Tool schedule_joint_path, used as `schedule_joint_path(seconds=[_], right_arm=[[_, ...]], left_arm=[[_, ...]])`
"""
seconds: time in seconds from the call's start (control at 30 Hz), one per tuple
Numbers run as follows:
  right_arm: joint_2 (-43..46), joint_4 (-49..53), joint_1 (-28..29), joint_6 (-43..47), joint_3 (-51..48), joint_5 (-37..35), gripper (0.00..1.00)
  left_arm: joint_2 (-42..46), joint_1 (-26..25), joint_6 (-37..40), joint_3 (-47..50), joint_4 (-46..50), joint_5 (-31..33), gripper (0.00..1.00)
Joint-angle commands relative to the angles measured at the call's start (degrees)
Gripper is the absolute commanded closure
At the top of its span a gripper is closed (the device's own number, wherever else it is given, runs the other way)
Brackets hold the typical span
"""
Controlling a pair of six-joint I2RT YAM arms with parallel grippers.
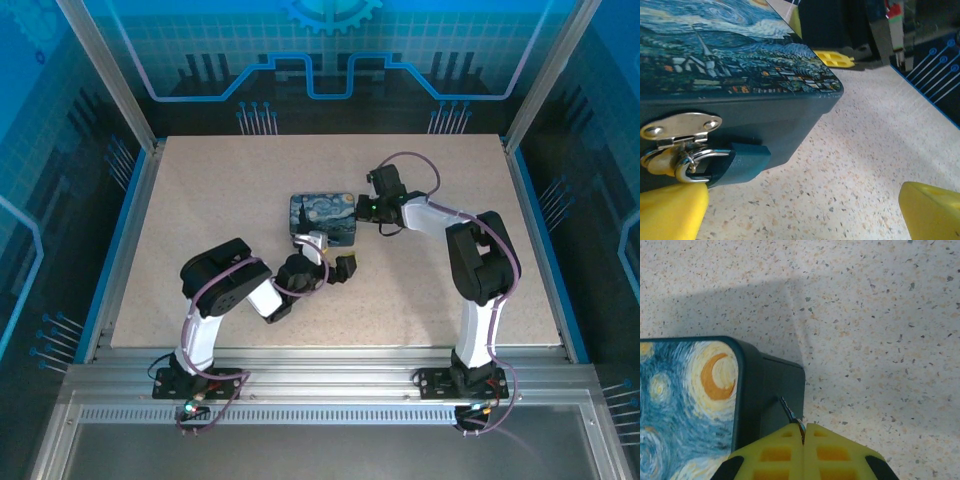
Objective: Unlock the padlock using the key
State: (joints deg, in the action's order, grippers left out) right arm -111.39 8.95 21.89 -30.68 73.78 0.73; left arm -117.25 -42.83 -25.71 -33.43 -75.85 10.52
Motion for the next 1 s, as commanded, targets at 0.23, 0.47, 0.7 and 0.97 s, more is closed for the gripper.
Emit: schedule_joint_path(seconds=[0.23, 0.47, 0.7, 0.97], right_arm=[[1.9, -0.1, 1.4, -0.7, -1.1, 1.5, 1.0], [2.1, 0.0, 1.4, -0.4, -1.1, 1.5, 1.0], [2.3, -0.3, 1.5, -0.7, -1.2, 1.8, 1.0], [3.0, -0.5, 1.7, -0.5, -2.0, 1.5, 1.0]], left_arm=[[3.6, 1.2, -4.1, 0.1, 5.0, -1.1, 0.06], [1.3, 4.3, -8.7, 2.1, -4.2, -10.3, 0.21], [2.2, 5.6, -10.3, 3.2, -4.2, -12.8, 0.25], [1.8, 6.7, -11.4, 2.9, -3.9, -13.6, 0.23]])
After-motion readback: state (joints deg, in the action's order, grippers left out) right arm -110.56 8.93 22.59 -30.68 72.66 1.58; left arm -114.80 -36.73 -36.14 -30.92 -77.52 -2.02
